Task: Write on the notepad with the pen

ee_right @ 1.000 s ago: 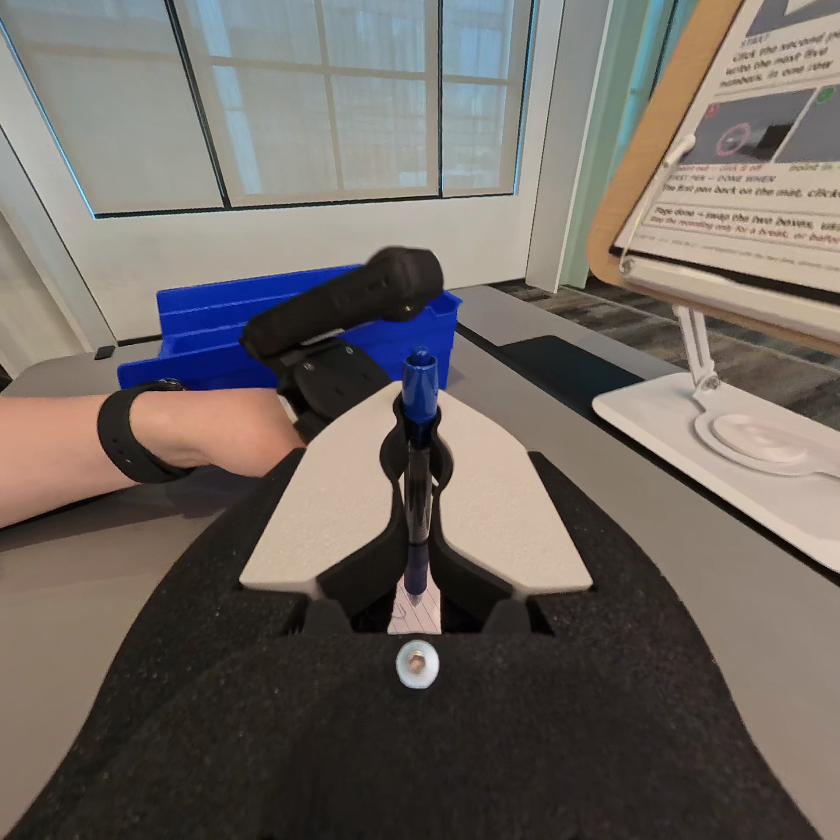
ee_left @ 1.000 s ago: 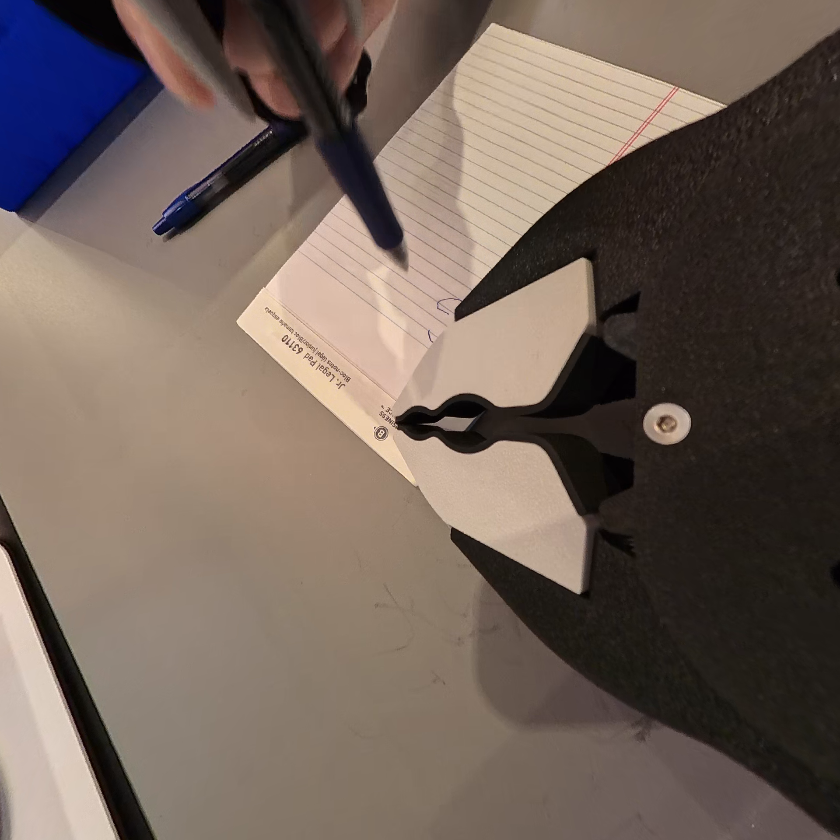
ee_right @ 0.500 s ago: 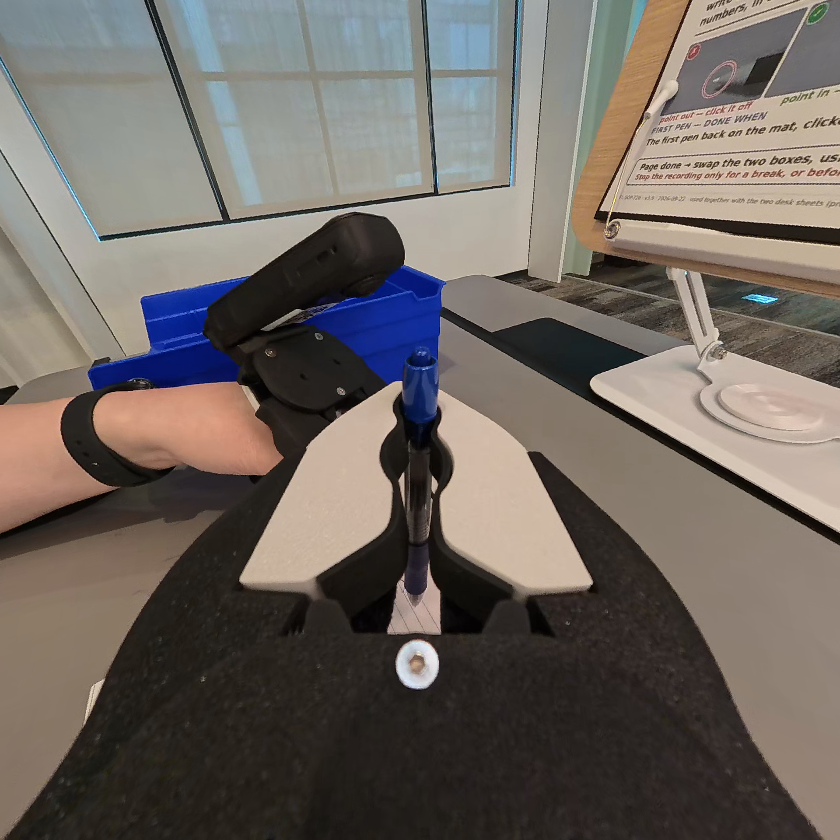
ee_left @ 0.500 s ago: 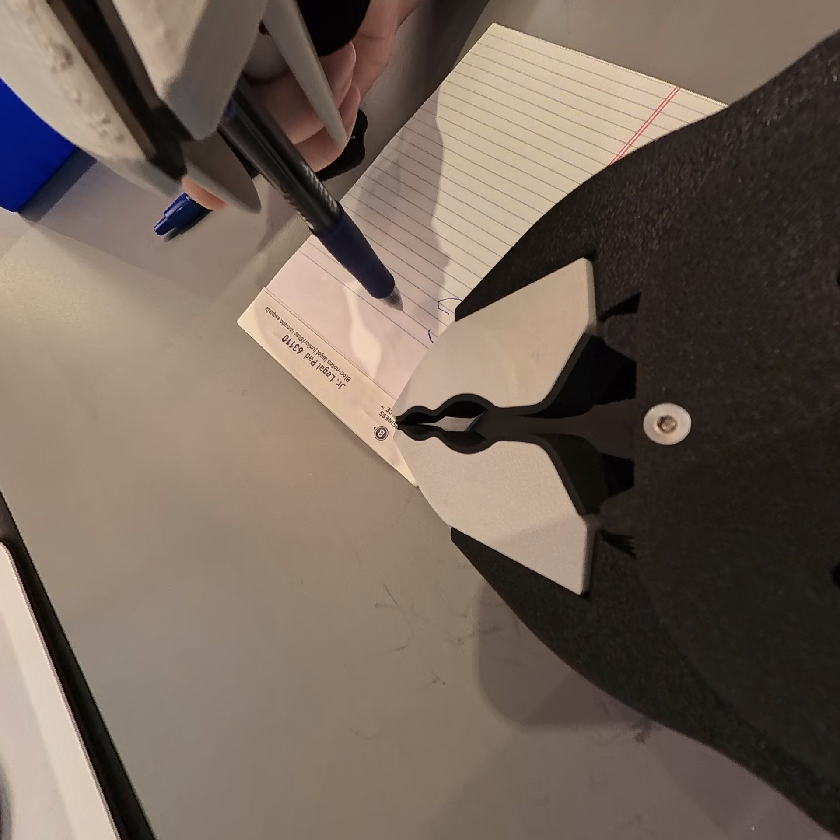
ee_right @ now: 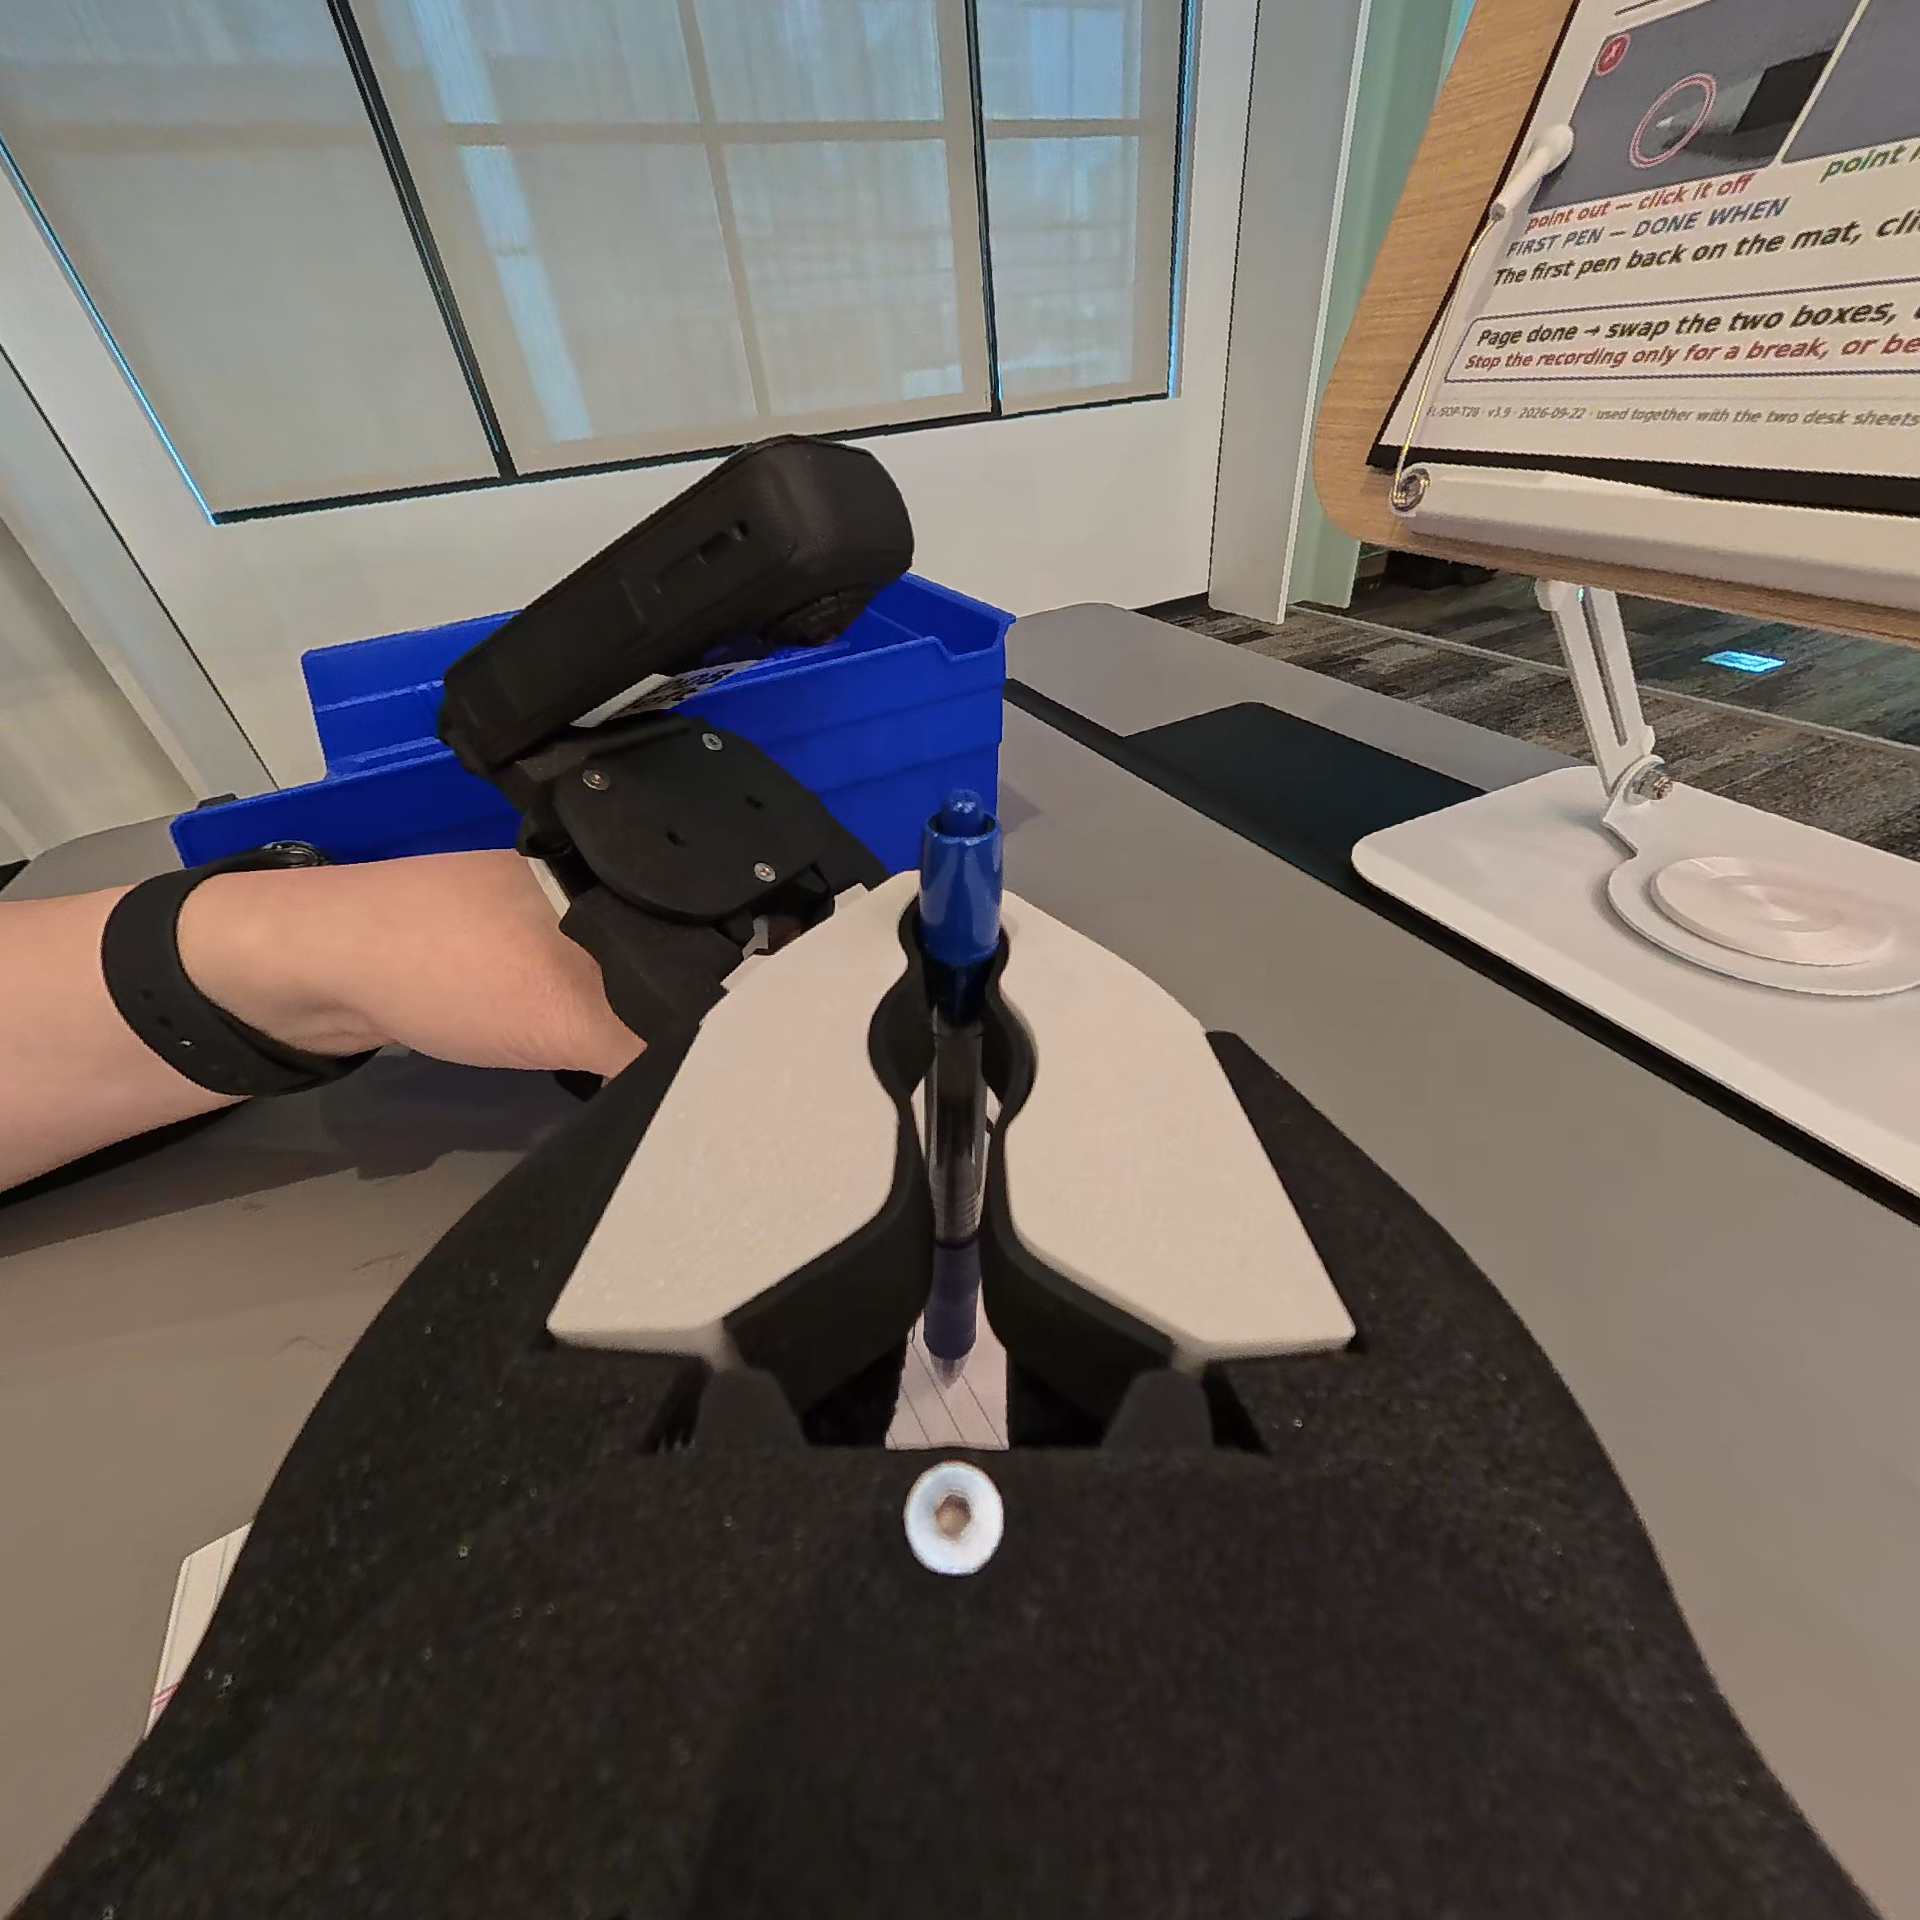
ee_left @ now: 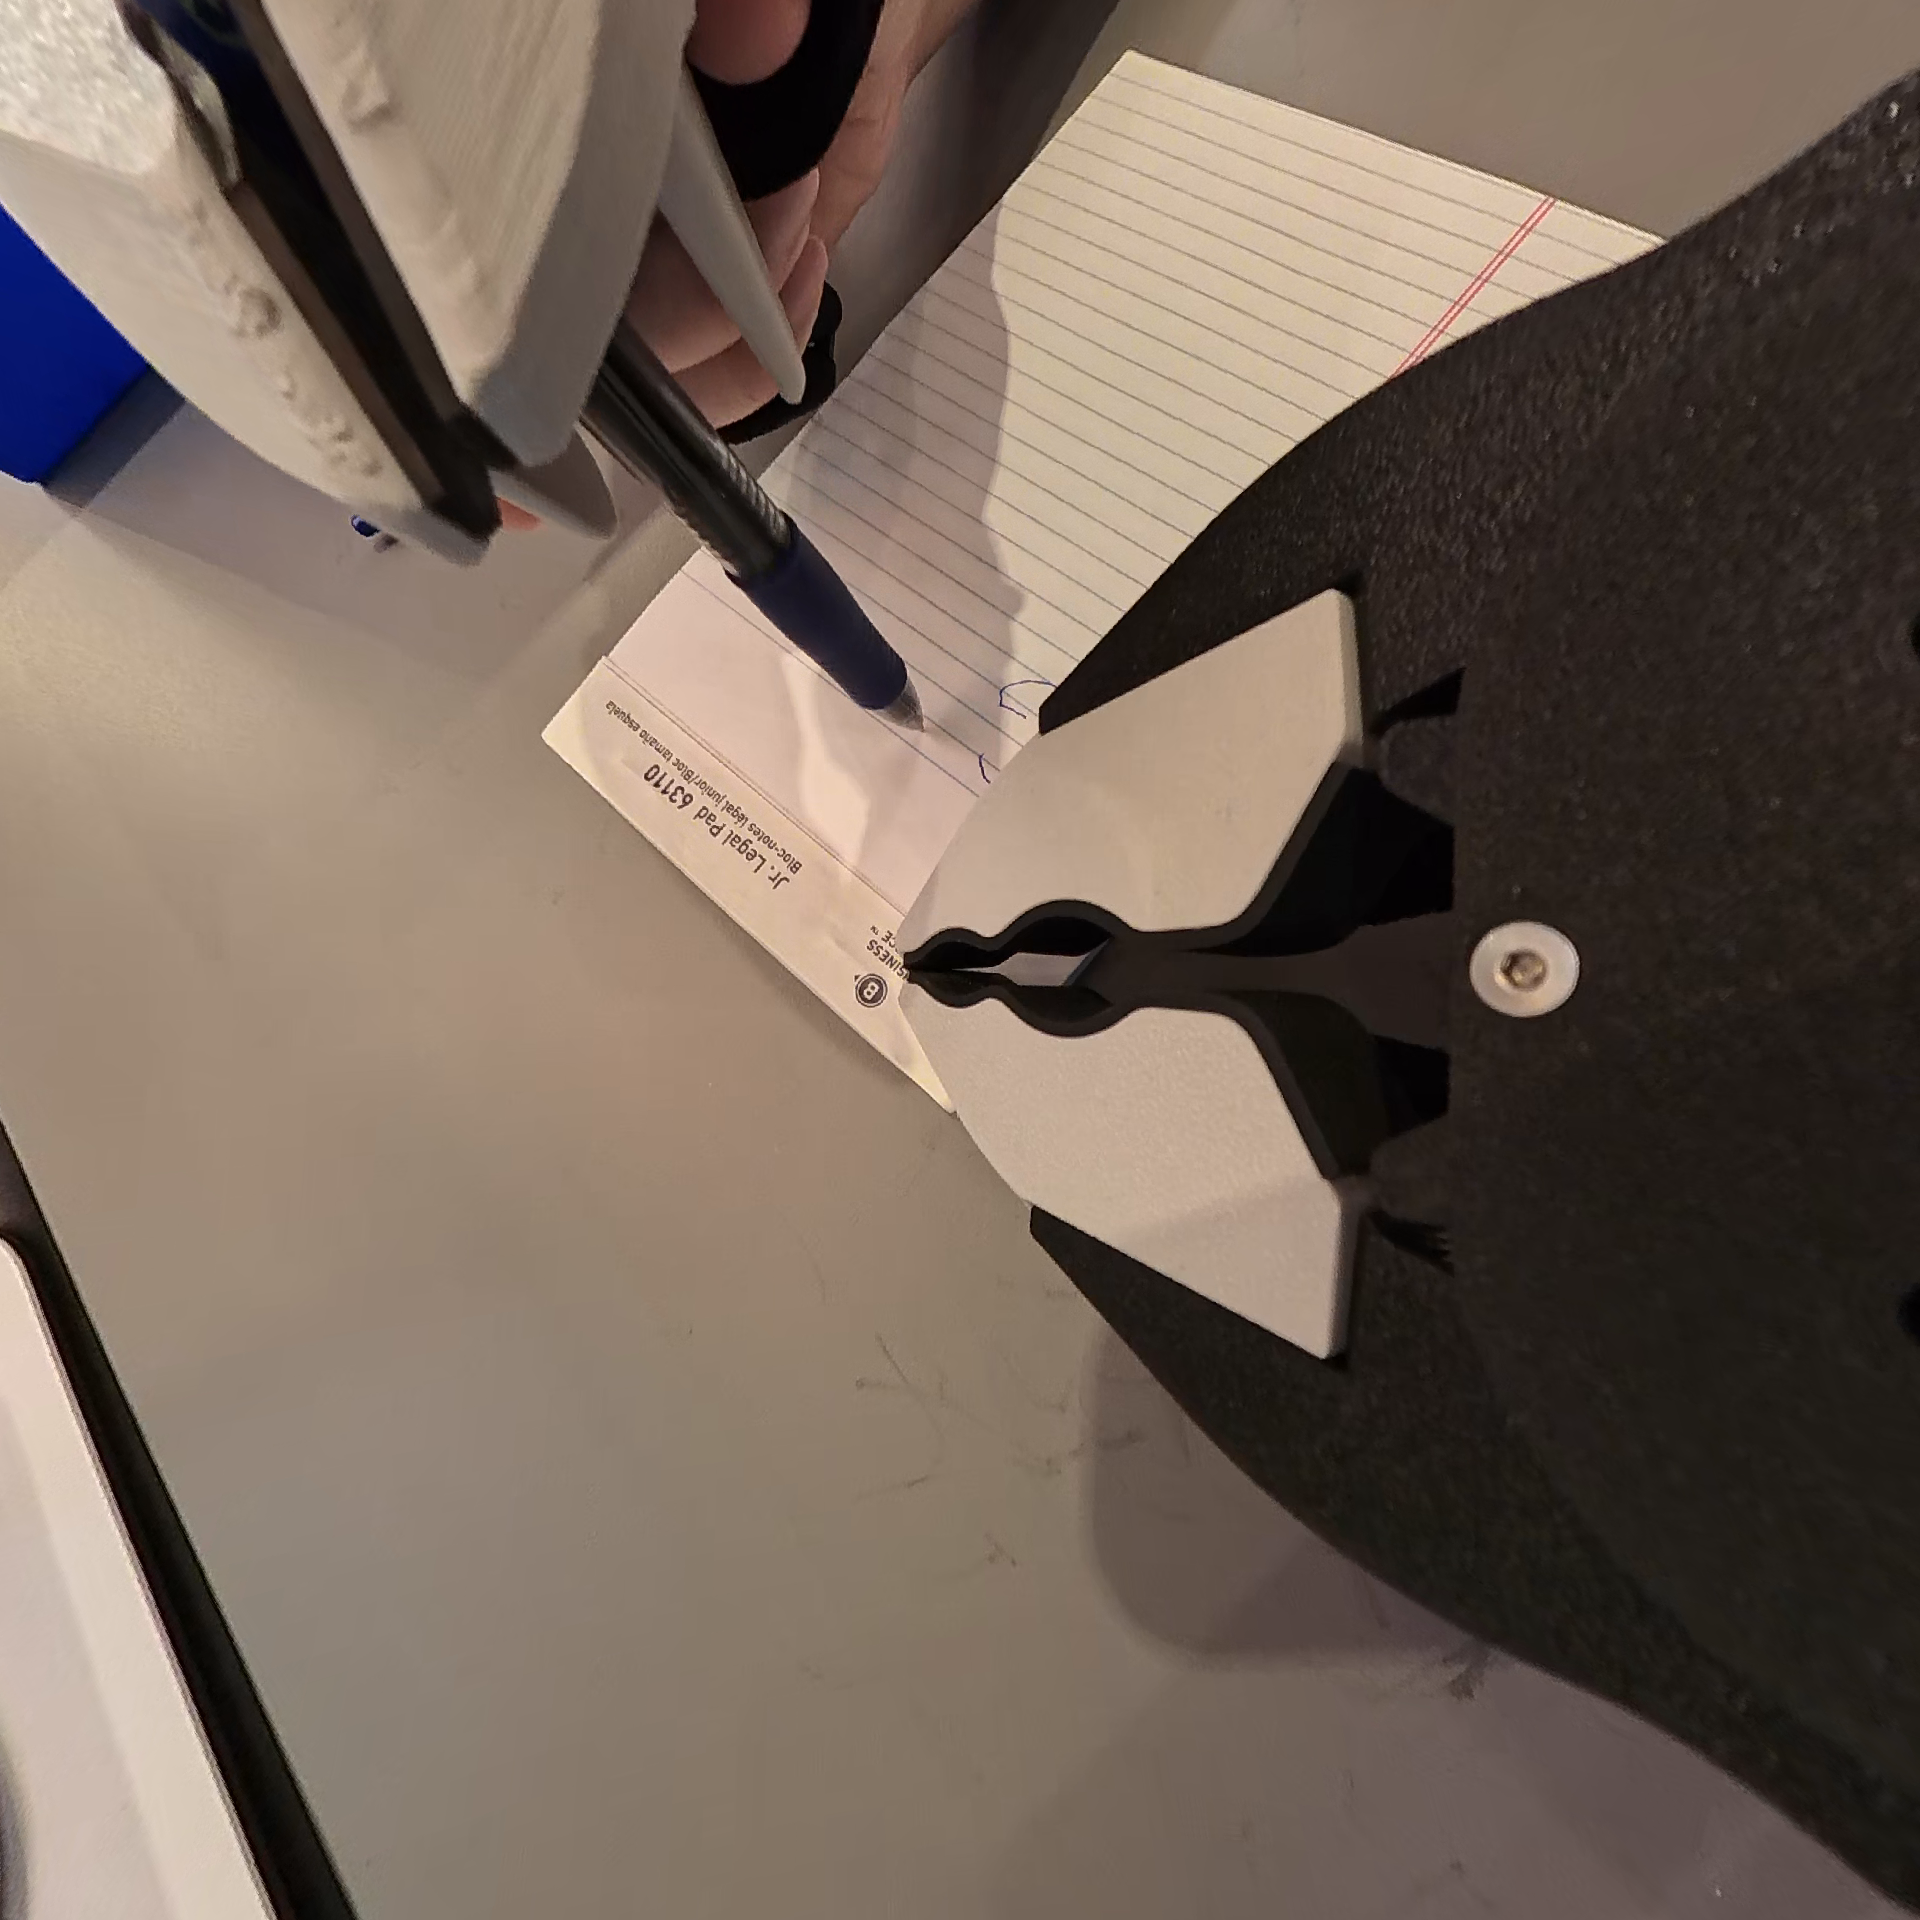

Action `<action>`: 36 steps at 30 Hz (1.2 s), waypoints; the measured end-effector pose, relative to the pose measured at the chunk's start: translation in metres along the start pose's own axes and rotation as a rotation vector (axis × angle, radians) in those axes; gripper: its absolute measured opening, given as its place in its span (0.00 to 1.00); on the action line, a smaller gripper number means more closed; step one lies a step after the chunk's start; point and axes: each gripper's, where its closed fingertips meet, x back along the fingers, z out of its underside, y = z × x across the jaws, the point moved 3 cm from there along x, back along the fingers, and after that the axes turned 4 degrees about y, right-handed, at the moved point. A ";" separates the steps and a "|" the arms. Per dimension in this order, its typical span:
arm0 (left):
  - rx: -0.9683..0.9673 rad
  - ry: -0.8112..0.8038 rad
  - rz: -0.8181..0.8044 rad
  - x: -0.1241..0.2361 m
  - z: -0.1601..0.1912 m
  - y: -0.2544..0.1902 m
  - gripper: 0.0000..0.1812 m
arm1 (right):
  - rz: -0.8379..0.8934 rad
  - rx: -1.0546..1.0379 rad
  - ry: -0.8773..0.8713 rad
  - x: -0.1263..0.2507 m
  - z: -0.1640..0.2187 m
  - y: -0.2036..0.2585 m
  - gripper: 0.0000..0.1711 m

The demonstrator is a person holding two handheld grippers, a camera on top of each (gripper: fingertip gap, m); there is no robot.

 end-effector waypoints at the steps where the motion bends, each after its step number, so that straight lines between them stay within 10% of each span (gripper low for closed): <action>1: 0.000 0.000 0.000 0.000 0.000 0.000 0.00 | -0.002 0.001 0.003 0.000 0.000 0.000 0.02; 36: 0.001 0.000 0.001 0.000 -0.001 0.000 0.00 | -0.008 0.007 0.017 0.014 0.004 0.014 0.02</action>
